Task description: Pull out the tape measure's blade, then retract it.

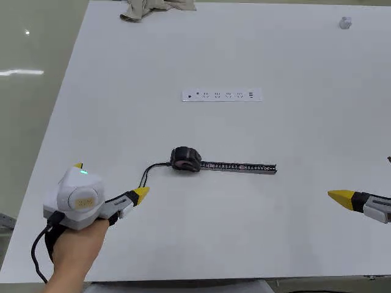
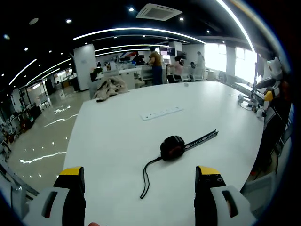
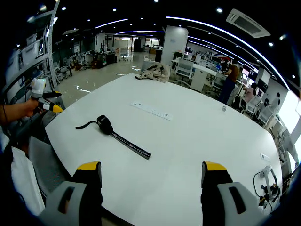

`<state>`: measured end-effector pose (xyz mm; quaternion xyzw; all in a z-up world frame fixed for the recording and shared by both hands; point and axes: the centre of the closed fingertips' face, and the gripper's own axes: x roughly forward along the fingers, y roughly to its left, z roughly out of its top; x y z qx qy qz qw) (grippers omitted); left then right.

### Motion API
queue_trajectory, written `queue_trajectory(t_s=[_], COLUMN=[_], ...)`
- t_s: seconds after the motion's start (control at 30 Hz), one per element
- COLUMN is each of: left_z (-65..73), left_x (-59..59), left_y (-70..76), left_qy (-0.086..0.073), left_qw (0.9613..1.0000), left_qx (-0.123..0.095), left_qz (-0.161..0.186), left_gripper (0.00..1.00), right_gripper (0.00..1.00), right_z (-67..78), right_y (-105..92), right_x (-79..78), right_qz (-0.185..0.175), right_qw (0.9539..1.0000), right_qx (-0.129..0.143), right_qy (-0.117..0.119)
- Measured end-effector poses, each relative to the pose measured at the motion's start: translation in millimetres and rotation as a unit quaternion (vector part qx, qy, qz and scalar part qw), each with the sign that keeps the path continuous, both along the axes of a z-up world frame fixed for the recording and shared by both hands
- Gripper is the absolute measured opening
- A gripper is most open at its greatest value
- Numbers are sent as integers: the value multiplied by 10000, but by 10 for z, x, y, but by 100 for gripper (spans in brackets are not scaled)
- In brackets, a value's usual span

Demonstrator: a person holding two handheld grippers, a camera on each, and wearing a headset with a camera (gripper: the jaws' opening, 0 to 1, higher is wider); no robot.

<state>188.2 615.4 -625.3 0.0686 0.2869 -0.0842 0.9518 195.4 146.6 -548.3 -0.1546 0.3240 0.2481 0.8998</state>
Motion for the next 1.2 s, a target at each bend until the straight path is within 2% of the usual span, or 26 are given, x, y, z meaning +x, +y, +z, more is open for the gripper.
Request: queue_trajectory(t_s=[0.23, 0.4, 0.47, 0.63, 0.8, 1.0, 1.03, 1.1, 1.2], left_z=[6, -6, -14, -6, -52, -66, -99, -80, -123], left_x=[-51, -154, -218, -353, -415, -445, -469, -442, -422], left_y=[11, -31, -59, -144, -202, -268, -299, -348, -415], left_qy=[18, 69, 158, 244, 329, 344, 464, 325, 445], left_qw=[9999, 9997, 9994, 9989, 9986, 9985, 9981, 9990, 9984], left_qx=[-94, -187, -254, -370, -354, -399, -388, -318, -331], left_qz=[45, 116, 151, 166, 196, 154, 111, -20, -57], left_gripper=[96, 96, 97, 98, 100, 100, 100, 100, 100], right_gripper=[90, 91, 92, 88, 91, 96, 96, 96, 97], right_z=[-172, -301, -332, -512, -657, -693, -705, -730, -757], right_y=[323, 460, 502, 528, 578, 584, 584, 582, 592], right_x=[-166, -250, -285, -350, -335, -326, -332, -343, -366], right_qz=[248, 496, 592, 825, 868, 784, 757, 690, 627], right_qw=[9993, 9977, 9970, 9948, 9934, 9939, 9939, 9943, 9946], right_qx=[212, 317, 329, 264, 394, 465, 476, 466, 466], right_qy=[186, 344, 384, 539, 634, 627, 639, 662, 686])
